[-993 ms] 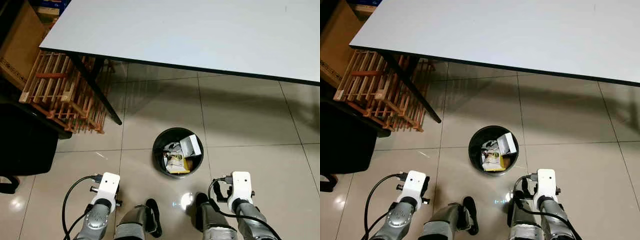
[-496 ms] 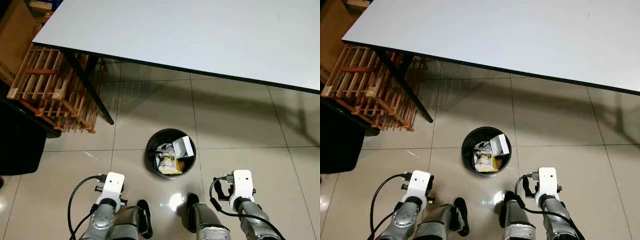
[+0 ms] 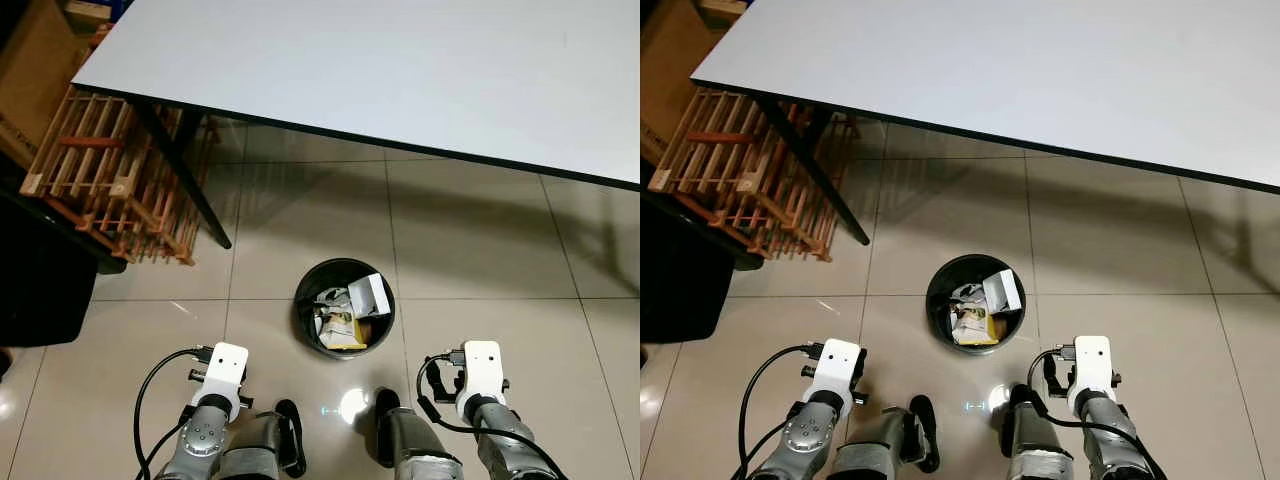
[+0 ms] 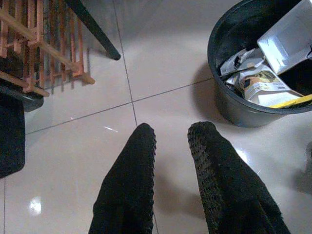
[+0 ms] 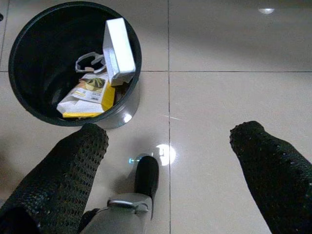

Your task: Picking trash to rubbish bin

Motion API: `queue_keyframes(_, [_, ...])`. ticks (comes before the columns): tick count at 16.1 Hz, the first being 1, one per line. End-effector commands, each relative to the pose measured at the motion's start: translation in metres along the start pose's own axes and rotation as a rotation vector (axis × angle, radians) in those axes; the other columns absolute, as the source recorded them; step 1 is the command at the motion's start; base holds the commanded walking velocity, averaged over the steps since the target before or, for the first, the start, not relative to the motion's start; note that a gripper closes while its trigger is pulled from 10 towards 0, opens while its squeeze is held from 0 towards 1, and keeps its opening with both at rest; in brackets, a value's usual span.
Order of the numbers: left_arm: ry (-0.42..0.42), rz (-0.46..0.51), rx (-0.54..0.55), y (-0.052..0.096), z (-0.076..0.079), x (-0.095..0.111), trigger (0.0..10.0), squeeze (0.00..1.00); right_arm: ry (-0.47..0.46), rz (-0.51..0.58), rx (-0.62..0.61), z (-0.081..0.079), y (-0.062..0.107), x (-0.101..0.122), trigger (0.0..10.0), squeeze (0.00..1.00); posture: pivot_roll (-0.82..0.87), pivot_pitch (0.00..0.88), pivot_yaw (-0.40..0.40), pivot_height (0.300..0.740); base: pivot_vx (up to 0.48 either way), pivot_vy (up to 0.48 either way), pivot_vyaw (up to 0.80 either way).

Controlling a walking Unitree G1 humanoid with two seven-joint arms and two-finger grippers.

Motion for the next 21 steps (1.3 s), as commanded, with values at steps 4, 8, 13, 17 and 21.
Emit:
queue_keyframes(4, [-0.015, -0.061, 0.001, 0.0092, -0.0017, -0.0205, 10.0, 0.00, -0.015, -0.063, 0.000, -0.0031, 0.0057, -0.0200, 10.0, 0.00, 0.05, 0.294, 0.076, 0.740, 0.000, 0.000, 0.00])
queue_keyframes(8, [-0.020, -0.068, -0.005, 0.0113, -0.0010, -0.0239, 10.0, 0.00, -0.014, -0.080, 0.017, -0.0082, 0.0067, -0.0244, 10.0, 0.00, 0.05, 0.281, 0.080, 0.740, 0.000, 0.000, -0.80])
queue_keyframes(13, [-0.030, -0.069, -0.006, 0.0105, -0.0007, -0.0232, 10.0, 0.00, -0.012, -0.062, 0.022, -0.0103, 0.0056, -0.0205, 10.0, 0.00, 0.04, 0.269, 0.079, 0.740, 0.000, 0.000, -0.44])
queue_keyframes(17, [-0.034, -0.069, 0.001, 0.0085, -0.0024, -0.0211, 10.0, 0.00, -0.009, -0.057, 0.024, -0.0113, 0.0046, -0.0182, 10.0, 0.00, 0.04, 0.268, 0.078, 0.740, 0.000, -0.480, 0.00])
queue_keyframes(21, [-0.033, -0.069, -0.001, 0.0084, -0.0020, -0.0210, 10.0, 0.00, -0.008, -0.050, 0.023, -0.0106, 0.0042, -0.0166, 10.0, 0.00, 0.03, 0.274, 0.078, 0.740, 0.000, -0.477, 0.00])
Point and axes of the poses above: a point about 5 cm out from each wrist's last joint towards the gripper, its own y axis pointing back from the gripper into the wrist, its own x axis along the axis of the wrist's last joint, z = x × y, the point moved 6 cm from there along -y, pointing out of the wrist towards the gripper, and after that the axes turned 4 degrees about y, right-handed, at the moved point
